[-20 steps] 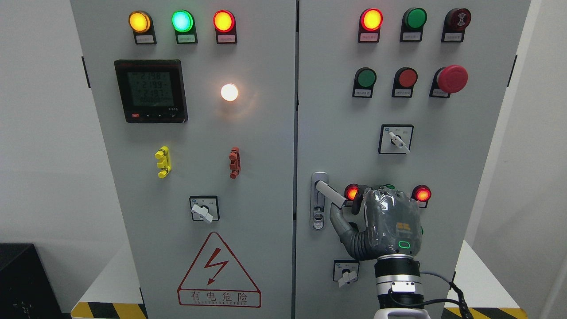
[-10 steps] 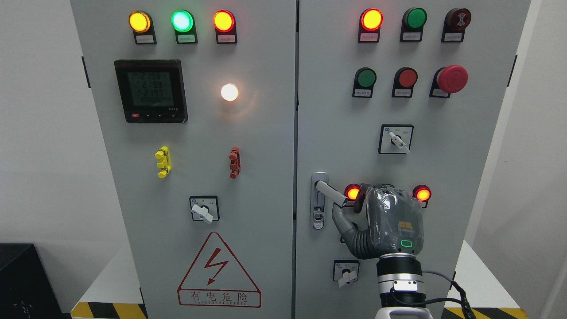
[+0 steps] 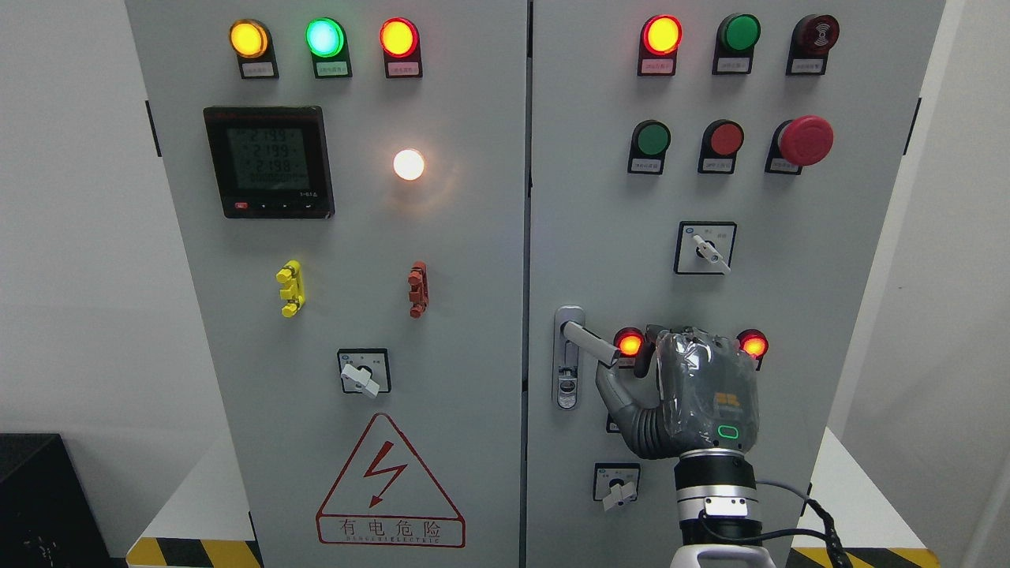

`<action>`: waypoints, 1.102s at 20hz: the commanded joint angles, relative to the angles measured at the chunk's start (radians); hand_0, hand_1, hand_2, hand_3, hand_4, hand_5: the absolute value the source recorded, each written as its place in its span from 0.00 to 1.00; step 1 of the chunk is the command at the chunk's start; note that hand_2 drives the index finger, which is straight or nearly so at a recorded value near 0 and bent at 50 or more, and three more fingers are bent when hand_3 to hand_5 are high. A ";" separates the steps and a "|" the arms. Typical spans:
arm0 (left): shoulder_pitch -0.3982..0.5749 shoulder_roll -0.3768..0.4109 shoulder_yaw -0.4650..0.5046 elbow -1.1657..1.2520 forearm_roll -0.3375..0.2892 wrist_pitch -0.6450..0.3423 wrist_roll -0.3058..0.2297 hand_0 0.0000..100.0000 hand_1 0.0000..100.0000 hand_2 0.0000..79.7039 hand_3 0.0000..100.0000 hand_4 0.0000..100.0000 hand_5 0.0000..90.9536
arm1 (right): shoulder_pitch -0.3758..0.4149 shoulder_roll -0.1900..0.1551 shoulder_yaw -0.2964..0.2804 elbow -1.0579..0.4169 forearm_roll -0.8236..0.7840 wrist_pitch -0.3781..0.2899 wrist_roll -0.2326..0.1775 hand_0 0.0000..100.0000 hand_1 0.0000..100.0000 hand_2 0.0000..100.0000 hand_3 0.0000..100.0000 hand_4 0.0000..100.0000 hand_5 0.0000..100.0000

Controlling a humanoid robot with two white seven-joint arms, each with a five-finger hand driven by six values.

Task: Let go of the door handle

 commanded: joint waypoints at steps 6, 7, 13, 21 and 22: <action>0.000 -0.001 0.000 0.000 0.000 0.001 -0.001 0.00 0.00 0.05 0.11 0.00 0.00 | -0.014 0.000 -0.008 0.001 -0.022 0.000 0.002 0.48 0.39 0.73 1.00 0.79 0.71; 0.000 0.001 0.000 0.000 0.000 0.001 -0.001 0.00 0.00 0.05 0.11 0.00 0.00 | -0.014 0.000 -0.008 0.001 -0.022 0.000 0.002 0.48 0.39 0.73 1.00 0.79 0.71; 0.000 -0.001 0.000 0.000 0.000 -0.001 -0.001 0.00 0.00 0.05 0.11 0.00 0.00 | -0.014 0.000 -0.007 0.001 -0.022 0.000 0.001 0.48 0.39 0.73 1.00 0.79 0.71; 0.000 -0.001 0.000 0.000 0.000 -0.001 -0.001 0.00 0.00 0.05 0.11 0.00 0.00 | -0.003 0.000 -0.007 0.000 -0.022 -0.005 -0.001 0.48 0.39 0.72 1.00 0.78 0.71; 0.000 0.001 0.000 0.000 0.000 0.001 -0.001 0.00 0.00 0.05 0.11 0.00 0.00 | -0.001 0.000 -0.007 -0.001 -0.022 -0.006 -0.001 0.48 0.39 0.72 1.00 0.78 0.71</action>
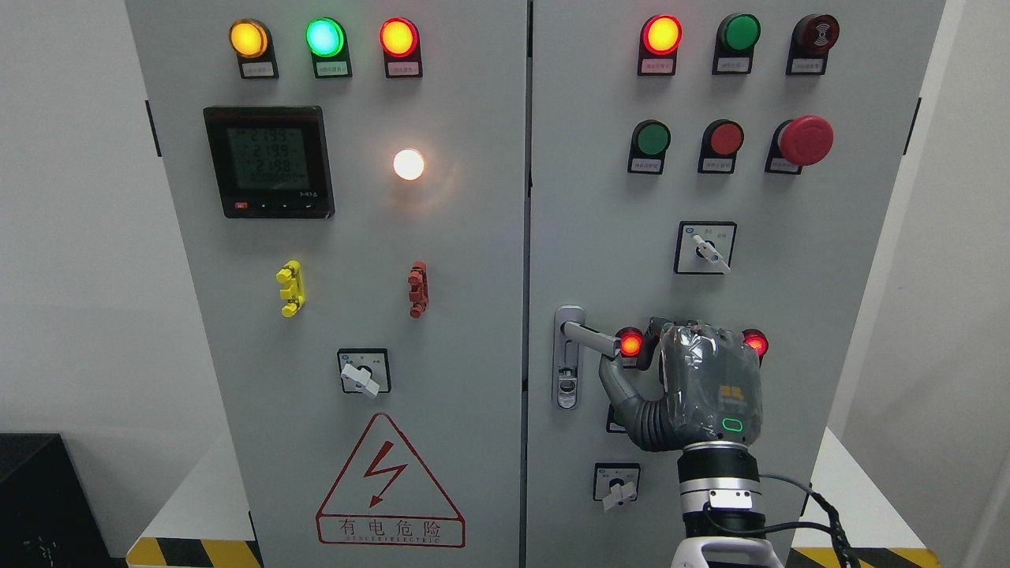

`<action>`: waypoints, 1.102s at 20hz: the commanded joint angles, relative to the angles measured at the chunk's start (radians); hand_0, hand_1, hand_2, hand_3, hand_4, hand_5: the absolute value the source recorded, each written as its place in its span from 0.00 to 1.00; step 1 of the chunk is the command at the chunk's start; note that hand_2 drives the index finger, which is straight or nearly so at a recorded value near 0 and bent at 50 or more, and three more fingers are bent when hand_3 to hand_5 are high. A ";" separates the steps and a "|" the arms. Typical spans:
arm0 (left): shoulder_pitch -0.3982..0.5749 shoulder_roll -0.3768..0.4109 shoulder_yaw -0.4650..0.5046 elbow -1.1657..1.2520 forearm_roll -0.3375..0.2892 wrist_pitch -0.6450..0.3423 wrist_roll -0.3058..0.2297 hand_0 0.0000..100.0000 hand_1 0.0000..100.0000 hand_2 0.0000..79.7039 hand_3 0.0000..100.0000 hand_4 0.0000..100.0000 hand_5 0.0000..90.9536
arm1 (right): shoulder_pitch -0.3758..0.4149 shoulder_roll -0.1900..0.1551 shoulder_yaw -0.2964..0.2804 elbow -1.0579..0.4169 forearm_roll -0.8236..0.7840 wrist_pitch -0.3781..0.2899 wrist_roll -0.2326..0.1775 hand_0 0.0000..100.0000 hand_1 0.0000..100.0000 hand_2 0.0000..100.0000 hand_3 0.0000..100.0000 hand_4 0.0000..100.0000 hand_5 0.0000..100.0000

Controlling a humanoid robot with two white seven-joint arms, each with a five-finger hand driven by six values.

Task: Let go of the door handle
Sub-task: 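Open the right hand off the handle and lower it away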

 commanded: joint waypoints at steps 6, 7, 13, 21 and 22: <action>0.000 -0.001 0.000 0.000 0.000 0.000 -0.001 0.00 0.00 0.05 0.11 0.00 0.00 | 0.051 0.000 0.007 -0.029 -0.001 -0.009 -0.008 0.48 0.39 0.72 1.00 0.78 0.71; 0.000 0.001 0.000 0.000 0.000 -0.001 -0.001 0.00 0.00 0.05 0.11 0.00 0.00 | 0.058 0.000 0.009 -0.032 -0.001 -0.009 -0.009 0.48 0.39 0.71 1.00 0.77 0.71; 0.000 -0.001 0.000 0.000 0.000 0.000 -0.001 0.00 0.00 0.05 0.11 0.00 0.00 | 0.149 0.000 0.001 -0.067 -0.001 -0.075 -0.060 0.48 0.39 0.68 0.98 0.78 0.69; 0.000 0.001 0.000 0.000 0.000 -0.001 -0.001 0.00 0.00 0.05 0.11 0.00 0.00 | 0.355 -0.005 -0.122 -0.145 -0.094 -0.278 -0.144 0.49 0.35 0.49 0.73 0.66 0.55; 0.000 0.001 0.000 0.000 0.000 -0.001 -0.001 0.00 0.00 0.05 0.11 0.00 0.00 | 0.367 -0.003 -0.140 -0.150 -0.097 -0.299 -0.144 0.49 0.35 0.48 0.69 0.65 0.54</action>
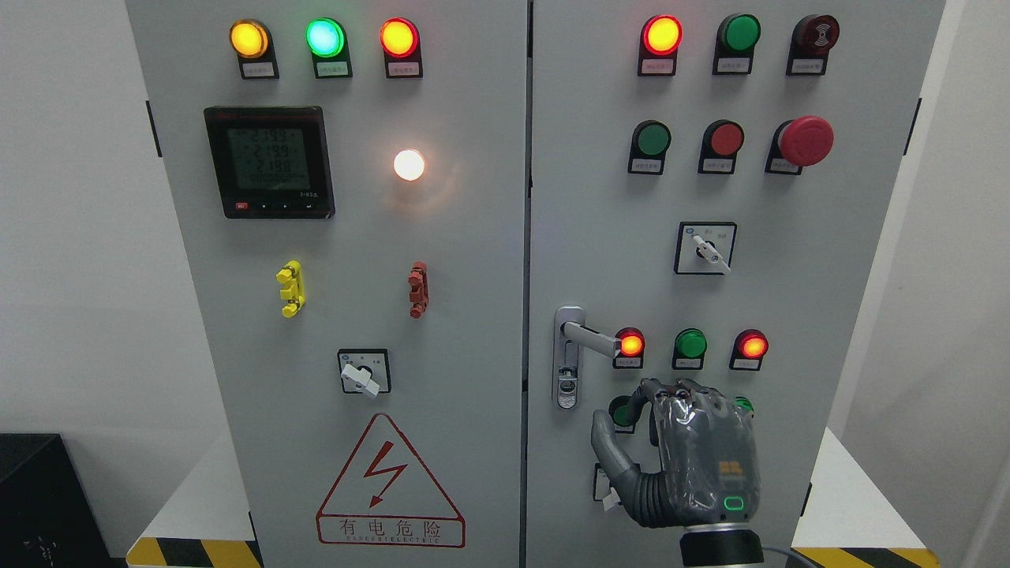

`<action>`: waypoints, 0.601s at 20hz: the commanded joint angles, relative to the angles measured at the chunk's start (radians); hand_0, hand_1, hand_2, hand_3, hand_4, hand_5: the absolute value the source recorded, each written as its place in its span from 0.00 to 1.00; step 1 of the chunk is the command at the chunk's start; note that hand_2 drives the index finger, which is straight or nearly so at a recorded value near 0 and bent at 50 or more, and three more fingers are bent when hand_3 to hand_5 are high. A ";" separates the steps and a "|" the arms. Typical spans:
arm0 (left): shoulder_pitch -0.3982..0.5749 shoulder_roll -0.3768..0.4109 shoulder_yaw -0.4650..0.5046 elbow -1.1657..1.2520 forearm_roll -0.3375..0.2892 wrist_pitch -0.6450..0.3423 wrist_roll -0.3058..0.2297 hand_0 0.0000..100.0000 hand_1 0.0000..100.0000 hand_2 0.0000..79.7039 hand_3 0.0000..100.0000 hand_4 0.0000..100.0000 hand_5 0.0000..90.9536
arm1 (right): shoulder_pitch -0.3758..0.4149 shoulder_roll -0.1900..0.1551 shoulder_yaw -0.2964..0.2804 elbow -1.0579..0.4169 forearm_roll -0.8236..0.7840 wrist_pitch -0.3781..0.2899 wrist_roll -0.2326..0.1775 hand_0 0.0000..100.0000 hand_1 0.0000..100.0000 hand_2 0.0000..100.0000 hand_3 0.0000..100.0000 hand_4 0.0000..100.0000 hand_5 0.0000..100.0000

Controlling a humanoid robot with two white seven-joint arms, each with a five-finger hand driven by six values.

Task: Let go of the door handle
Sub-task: 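Open the right hand off the handle and lower it away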

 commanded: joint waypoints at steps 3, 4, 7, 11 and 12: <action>0.000 0.000 0.000 0.000 0.000 0.000 -0.001 0.00 0.00 0.05 0.11 0.00 0.00 | 0.134 -0.003 -0.169 -0.088 -0.088 -0.110 -0.012 0.49 0.33 0.32 0.44 0.46 0.32; 0.000 0.000 0.000 0.000 0.000 0.000 -0.001 0.00 0.00 0.05 0.11 0.00 0.00 | 0.134 -0.003 -0.180 -0.094 -0.104 -0.113 -0.012 0.49 0.31 0.27 0.35 0.36 0.22; 0.000 0.001 0.000 0.000 0.000 -0.002 -0.001 0.00 0.00 0.05 0.11 0.00 0.00 | 0.134 -0.002 -0.203 -0.125 -0.130 -0.115 -0.012 0.49 0.30 0.15 0.16 0.12 0.03; 0.000 0.000 0.000 0.000 0.000 0.000 -0.001 0.00 0.00 0.05 0.11 0.00 0.00 | 0.130 -0.003 -0.205 -0.139 -0.150 -0.115 -0.012 0.50 0.27 0.00 0.00 0.00 0.00; 0.000 0.001 0.000 0.000 0.000 -0.002 -0.001 0.00 0.00 0.05 0.11 0.00 0.00 | 0.126 -0.003 -0.206 -0.139 -0.153 -0.113 -0.012 0.50 0.27 0.00 0.00 0.00 0.00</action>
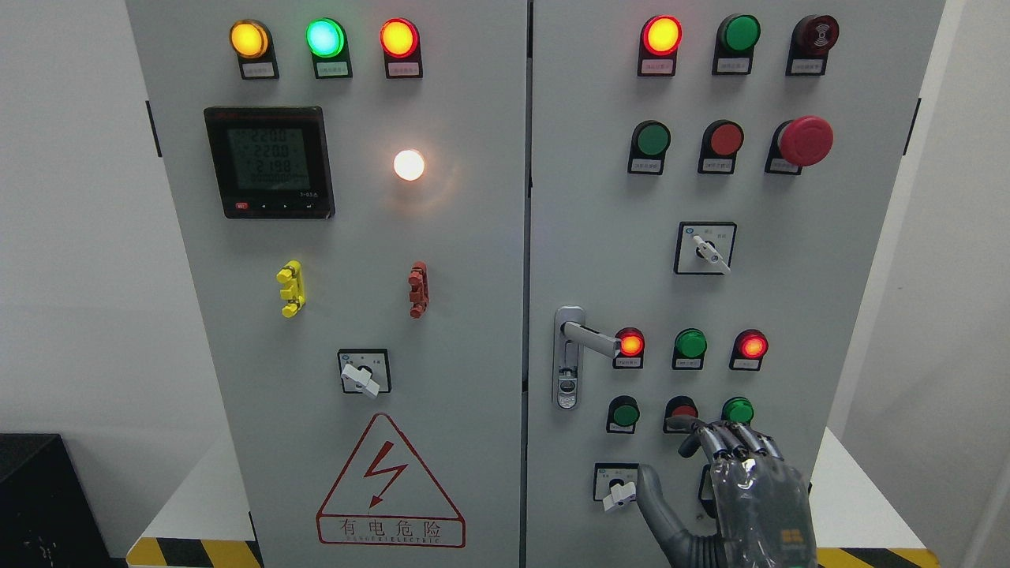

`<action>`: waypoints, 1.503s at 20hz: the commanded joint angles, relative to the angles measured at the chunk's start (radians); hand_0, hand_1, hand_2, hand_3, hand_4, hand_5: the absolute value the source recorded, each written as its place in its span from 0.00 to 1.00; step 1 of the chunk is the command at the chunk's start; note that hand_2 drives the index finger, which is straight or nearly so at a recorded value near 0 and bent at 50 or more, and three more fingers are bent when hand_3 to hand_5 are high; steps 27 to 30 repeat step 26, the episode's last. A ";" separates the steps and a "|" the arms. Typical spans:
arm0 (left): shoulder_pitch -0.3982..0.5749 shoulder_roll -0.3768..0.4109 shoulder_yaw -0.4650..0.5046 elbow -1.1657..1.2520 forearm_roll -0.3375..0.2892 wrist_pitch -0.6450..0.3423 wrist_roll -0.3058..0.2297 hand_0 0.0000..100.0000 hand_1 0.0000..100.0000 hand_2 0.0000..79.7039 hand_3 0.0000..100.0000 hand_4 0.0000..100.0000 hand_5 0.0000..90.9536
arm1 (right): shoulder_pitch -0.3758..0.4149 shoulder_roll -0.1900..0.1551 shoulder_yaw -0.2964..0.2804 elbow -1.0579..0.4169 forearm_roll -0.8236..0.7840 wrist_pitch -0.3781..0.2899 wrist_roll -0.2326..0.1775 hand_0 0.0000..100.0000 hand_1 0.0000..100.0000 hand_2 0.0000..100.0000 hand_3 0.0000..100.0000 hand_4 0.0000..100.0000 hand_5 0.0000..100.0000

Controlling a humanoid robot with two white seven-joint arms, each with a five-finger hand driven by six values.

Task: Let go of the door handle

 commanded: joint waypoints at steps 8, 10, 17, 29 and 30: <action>0.000 0.001 0.000 0.000 0.000 0.001 -0.001 0.00 0.00 0.05 0.11 0.00 0.00 | -0.040 0.000 -0.096 -0.064 -0.049 0.001 0.002 0.50 0.25 0.00 0.00 0.00 0.00; 0.000 0.000 0.000 0.000 0.000 0.000 -0.001 0.00 0.00 0.05 0.11 0.00 0.00 | -0.045 0.000 -0.096 -0.065 -0.049 0.001 0.000 0.50 0.25 0.00 0.00 0.00 0.00; 0.000 0.000 0.000 0.000 0.000 0.000 -0.001 0.00 0.00 0.05 0.11 0.00 0.00 | -0.043 0.000 -0.096 -0.082 -0.051 -0.001 -0.040 0.49 0.25 0.00 0.00 0.00 0.00; 0.000 0.000 0.000 0.000 0.000 0.000 -0.001 0.00 0.00 0.05 0.10 0.00 0.00 | -0.042 -0.002 -0.079 -0.090 -0.063 -0.002 -0.049 0.49 0.25 0.00 0.00 0.00 0.00; 0.000 0.000 0.000 0.000 0.000 0.000 -0.001 0.00 0.00 0.05 0.10 0.00 0.00 | -0.042 -0.002 -0.079 -0.090 -0.063 -0.002 -0.049 0.49 0.25 0.00 0.00 0.00 0.00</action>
